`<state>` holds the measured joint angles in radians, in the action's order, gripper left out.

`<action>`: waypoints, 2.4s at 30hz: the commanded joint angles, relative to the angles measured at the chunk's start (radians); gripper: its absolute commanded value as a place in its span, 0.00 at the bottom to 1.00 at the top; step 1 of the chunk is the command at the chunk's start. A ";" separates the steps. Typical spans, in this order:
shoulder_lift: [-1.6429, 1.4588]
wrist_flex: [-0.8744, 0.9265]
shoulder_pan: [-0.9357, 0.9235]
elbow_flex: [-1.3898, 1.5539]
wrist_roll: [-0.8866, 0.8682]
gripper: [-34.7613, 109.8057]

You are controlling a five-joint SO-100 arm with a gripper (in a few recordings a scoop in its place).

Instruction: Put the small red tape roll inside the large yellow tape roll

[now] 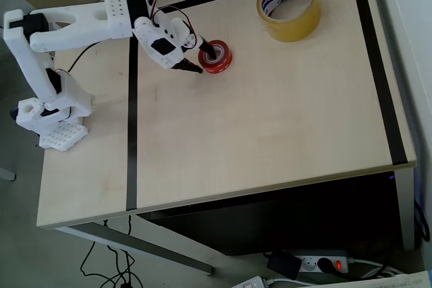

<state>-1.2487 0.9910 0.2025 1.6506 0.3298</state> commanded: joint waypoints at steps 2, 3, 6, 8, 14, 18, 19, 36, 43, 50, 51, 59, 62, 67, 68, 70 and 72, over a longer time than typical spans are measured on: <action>-0.018 0.009 0.012 -0.046 0.006 0.27; -0.017 0.009 0.012 -0.049 0.006 0.25; -0.014 0.011 0.011 -0.052 0.006 0.24; -0.014 0.011 0.011 -0.058 0.003 0.24; -0.106 0.020 -0.012 -0.074 -0.003 0.24; -0.261 0.021 -0.034 -0.072 -0.003 0.24; -0.302 0.018 -0.041 -0.074 -0.005 0.24; -0.376 -0.038 -0.014 -0.453 -0.005 0.24; -0.499 0.060 -0.040 -0.270 -0.015 0.24; -0.798 0.109 -0.064 0.014 -0.021 0.24; -0.822 0.132 -0.067 0.017 -0.026 0.24; -0.805 0.190 -0.106 -0.167 -0.018 0.24; -0.652 0.189 -0.112 -0.362 -0.017 0.24; -0.344 0.186 -0.098 -0.721 -0.017 0.24; -0.276 0.193 -0.092 -0.802 -0.017 0.24; -0.127 0.238 -0.075 -0.996 -0.017 0.24; 0.051 0.321 -0.057 -1.259 -0.017 0.24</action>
<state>-1.3913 1.2226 0.1150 0.8912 0.3129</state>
